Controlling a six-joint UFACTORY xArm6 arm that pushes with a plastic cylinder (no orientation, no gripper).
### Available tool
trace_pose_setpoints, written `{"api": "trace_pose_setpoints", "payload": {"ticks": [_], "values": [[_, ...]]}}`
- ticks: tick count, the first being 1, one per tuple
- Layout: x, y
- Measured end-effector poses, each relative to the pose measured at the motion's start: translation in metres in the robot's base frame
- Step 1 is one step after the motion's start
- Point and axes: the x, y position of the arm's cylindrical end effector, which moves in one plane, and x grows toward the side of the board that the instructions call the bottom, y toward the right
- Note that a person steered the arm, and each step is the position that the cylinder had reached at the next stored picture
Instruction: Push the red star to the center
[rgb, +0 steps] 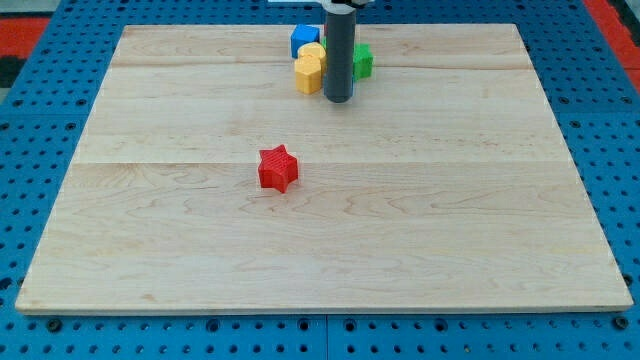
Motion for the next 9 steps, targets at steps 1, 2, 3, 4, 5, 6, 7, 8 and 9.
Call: {"api": "trace_pose_setpoints", "payload": {"ticks": [1,2,3,4,5,6,7,8,9], "values": [[0.025,-0.029],[0.026,-0.076],[0.037,-0.117],[0.067,-0.143],[0.099,-0.145],[0.113,-0.146],[0.113,-0.146],[0.113,-0.139],[0.114,-0.135]]}}
